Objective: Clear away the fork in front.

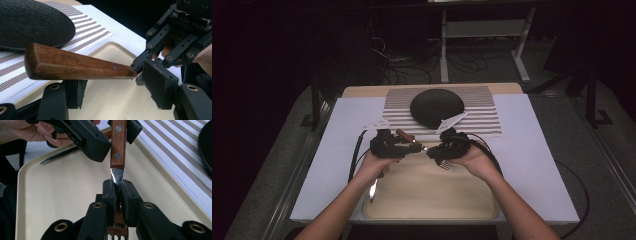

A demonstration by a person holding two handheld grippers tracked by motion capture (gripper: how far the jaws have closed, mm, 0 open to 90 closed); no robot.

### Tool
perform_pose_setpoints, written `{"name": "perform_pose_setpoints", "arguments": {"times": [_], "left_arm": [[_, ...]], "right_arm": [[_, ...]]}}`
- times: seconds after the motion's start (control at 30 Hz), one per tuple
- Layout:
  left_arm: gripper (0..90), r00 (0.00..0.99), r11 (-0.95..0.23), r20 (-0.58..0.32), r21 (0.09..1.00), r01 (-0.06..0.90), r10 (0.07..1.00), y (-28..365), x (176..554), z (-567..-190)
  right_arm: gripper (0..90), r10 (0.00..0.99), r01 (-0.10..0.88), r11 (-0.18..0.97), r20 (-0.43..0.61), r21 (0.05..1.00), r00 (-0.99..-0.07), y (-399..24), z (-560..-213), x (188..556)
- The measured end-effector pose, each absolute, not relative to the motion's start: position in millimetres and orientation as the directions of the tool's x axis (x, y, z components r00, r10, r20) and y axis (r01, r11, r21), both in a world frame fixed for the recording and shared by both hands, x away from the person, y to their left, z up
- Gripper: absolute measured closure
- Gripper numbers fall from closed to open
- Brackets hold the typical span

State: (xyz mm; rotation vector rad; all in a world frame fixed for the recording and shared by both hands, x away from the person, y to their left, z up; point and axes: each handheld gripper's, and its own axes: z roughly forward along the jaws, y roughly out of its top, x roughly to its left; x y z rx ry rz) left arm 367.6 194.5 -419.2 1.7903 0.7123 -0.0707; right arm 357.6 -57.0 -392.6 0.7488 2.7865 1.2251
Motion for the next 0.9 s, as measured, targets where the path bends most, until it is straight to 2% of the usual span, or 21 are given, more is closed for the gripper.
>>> {"name": "perform_pose_setpoints", "arguments": {"times": [0.67,0.9], "left_arm": [[59.6,0.806,-0.093,-0.444,0.853,0.514,0.391,200.8,369.0,-414.6],[69.4,0.809,-0.076,-0.454,0.854,0.514,0.373,201.6,369.5,-414.2]], "right_arm": [[81.4,0.414,0.409,0.595,0.171,0.692,-0.894,-47.2,-396.3,357.9],[81.5,0.406,0.401,0.601,0.167,0.692,-0.898,-46.0,-396.9,358.0]]}}
